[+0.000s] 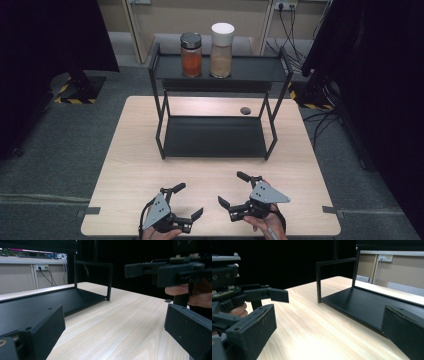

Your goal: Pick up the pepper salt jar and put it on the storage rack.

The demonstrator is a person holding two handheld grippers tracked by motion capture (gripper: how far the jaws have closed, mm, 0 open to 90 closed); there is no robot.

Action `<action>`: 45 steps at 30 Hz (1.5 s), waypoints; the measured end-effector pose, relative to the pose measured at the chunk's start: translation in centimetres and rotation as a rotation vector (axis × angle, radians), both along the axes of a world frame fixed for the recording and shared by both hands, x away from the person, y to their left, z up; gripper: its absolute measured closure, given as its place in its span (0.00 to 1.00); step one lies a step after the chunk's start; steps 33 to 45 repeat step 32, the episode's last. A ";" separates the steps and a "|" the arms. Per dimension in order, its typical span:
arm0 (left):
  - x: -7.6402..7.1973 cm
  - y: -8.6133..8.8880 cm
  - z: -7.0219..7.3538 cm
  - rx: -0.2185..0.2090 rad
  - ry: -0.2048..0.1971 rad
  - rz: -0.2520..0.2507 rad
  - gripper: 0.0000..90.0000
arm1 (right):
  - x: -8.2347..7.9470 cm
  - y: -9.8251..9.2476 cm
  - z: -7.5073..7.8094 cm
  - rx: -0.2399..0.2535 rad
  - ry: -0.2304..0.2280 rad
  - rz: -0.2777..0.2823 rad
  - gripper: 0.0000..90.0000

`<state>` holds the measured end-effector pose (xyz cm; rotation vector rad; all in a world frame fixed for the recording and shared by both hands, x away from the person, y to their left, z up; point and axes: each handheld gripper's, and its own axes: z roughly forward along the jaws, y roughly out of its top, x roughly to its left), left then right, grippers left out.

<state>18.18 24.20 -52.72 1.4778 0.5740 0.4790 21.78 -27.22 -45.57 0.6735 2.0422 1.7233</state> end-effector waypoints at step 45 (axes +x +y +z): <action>-0.3 0.0 -0.1 -0.009 -0.011 0.012 0.03 | 0.0 -0.5 -0.3 0.014 -0.002 -0.020 0.00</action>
